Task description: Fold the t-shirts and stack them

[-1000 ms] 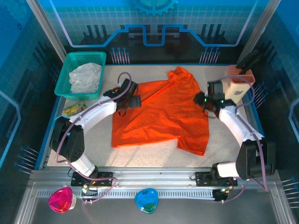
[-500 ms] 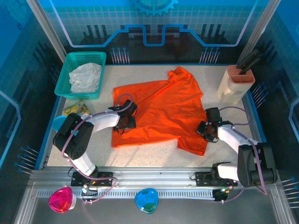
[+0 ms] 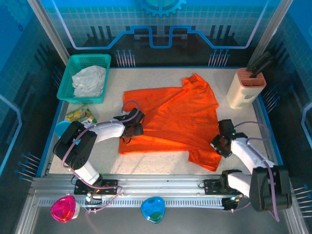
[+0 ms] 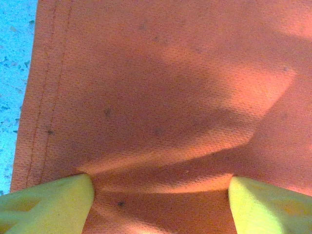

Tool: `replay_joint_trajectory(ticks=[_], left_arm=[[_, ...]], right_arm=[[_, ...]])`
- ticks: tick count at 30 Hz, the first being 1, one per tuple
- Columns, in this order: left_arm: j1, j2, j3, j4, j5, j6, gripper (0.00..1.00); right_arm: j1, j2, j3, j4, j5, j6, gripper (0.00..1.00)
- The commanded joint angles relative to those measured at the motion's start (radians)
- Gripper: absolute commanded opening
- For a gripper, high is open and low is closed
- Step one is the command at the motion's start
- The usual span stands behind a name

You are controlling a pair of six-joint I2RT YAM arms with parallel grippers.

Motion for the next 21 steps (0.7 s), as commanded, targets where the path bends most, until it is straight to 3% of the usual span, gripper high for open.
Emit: replay_joint_trajectory(ticks=[1, 7, 12, 17, 21], left_arm=[[-0.015, 0.039, -0.078, -0.108, 0.124, -0.064, 0.75], [-0.019, -0.090, -0.040, -0.195, 0.103, -0.064, 0.76], [-0.002, -0.180, 0.181, -0.371, -0.003, 0.021, 0.82], [0.146, -0.108, 0.422, -0.418, 0.003, 0.135, 0.80], [0.255, 0.051, 0.581, -0.391, 0.034, 0.211, 0.67]], right_arm=[[-0.017, -0.098, -0.026, -0.128, 0.041, -0.001, 0.10], [-0.022, -0.217, 0.017, -0.112, -0.012, -0.126, 0.20], [-0.024, -0.161, 0.158, -0.055, -0.108, -0.343, 0.34], [-0.021, 0.018, 0.319, -0.037, -0.232, -0.491, 0.34], [0.004, 0.124, 0.371, -0.026, -0.264, -0.502, 0.27]])
